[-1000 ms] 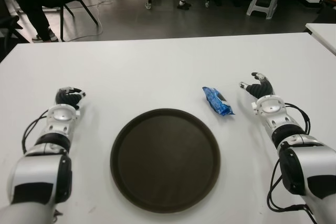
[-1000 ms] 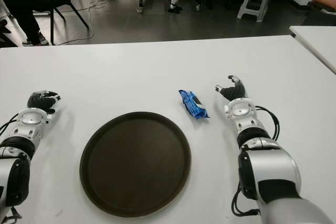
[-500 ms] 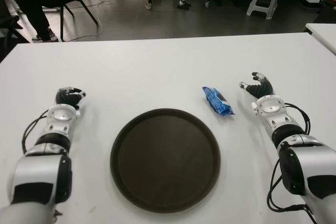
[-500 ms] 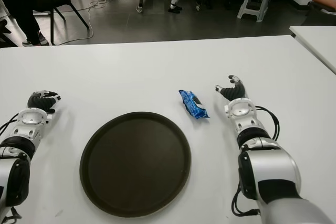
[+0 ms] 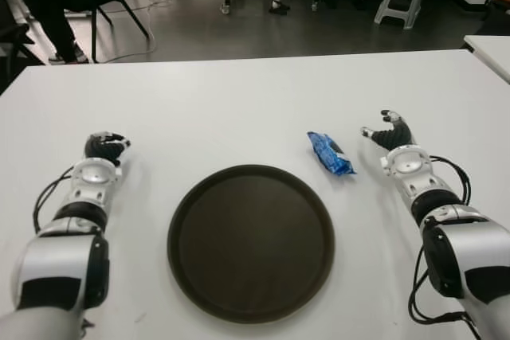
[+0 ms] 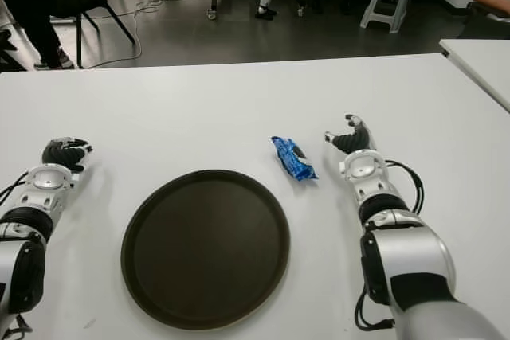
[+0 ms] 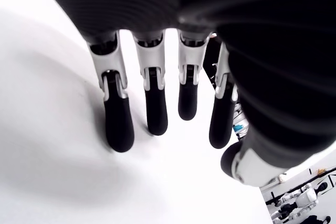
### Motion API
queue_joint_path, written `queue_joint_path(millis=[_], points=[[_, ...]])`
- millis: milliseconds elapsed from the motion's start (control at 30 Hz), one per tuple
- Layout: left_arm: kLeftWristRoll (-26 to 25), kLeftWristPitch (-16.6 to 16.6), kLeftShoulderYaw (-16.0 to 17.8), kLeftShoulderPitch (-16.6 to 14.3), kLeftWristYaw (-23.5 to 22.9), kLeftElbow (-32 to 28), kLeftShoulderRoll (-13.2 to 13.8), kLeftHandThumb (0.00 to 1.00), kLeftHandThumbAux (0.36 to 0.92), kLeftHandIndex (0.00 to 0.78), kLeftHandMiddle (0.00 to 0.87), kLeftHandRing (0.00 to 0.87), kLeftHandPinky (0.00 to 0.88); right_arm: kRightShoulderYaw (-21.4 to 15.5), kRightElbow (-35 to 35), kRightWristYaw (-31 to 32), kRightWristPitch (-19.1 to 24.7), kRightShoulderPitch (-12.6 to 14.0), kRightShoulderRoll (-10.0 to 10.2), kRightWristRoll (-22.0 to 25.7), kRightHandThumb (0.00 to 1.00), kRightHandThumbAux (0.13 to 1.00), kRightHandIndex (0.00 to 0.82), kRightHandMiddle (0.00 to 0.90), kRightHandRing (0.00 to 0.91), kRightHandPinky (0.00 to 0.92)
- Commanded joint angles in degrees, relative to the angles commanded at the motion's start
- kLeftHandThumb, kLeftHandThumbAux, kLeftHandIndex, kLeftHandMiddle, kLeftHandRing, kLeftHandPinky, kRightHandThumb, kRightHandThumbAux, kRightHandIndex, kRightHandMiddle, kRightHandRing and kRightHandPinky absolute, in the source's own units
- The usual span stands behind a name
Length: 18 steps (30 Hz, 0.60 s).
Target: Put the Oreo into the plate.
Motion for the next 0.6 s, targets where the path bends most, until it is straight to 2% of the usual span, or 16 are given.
queue_joint_path(millis=[167, 400, 600], points=[[-0.1, -0.1, 0.1, 0.0, 0.1, 0.0, -0.2, 0.677, 0.722, 0.398, 0.181, 0.188, 0.187, 0.3, 0.0, -0.5, -0.2, 0.1, -0.1, -0.4, 0.316, 0.716, 0.085, 0.1, 0.118, 0.172], [0.0, -0.1, 0.0, 0.0, 0.2, 0.0, -0.4, 0.678, 0.722, 0.399, 0.184, 0.2, 0.206, 2.7, -0.1, -1.4, -1.0, 0.1, -0.5, -2.8, 0.192, 0.596, 0.01, 0.011, 0.017, 0.044], [0.1, 0.1, -0.1, -0.1, 0.4, 0.0, -0.6, 0.677, 0.722, 0.399, 0.174, 0.197, 0.209, 6.3, -0.1, -2.4, -1.7, 0.2, -0.9, -6.3, 0.18, 0.481, 0.0, 0.001, 0.001, 0.004]])
